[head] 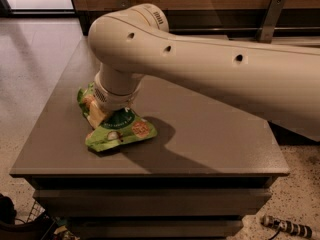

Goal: Pick green rice chip bag

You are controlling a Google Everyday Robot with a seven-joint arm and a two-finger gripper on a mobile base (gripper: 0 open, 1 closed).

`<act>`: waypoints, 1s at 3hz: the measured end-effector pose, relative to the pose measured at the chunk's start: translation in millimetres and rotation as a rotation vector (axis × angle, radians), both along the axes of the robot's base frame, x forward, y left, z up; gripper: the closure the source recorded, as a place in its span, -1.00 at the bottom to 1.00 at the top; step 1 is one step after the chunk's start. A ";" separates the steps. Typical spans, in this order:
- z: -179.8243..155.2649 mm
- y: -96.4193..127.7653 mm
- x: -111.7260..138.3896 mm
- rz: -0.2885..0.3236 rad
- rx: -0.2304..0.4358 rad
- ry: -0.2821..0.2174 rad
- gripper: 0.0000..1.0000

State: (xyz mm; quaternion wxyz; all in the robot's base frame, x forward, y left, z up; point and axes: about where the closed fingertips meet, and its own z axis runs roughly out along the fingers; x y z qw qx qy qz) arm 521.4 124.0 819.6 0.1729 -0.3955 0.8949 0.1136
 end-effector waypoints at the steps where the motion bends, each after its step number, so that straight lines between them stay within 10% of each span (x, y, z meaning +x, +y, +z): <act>1: 23.0 -3.0 0.3 0.032 0.023 -0.045 1.00; 3: 90.7 -37.9 -10.0 0.069 0.138 -0.197 1.00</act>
Offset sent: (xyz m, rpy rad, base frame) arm -0.0070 -0.0347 0.0997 0.1390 -0.2091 0.0925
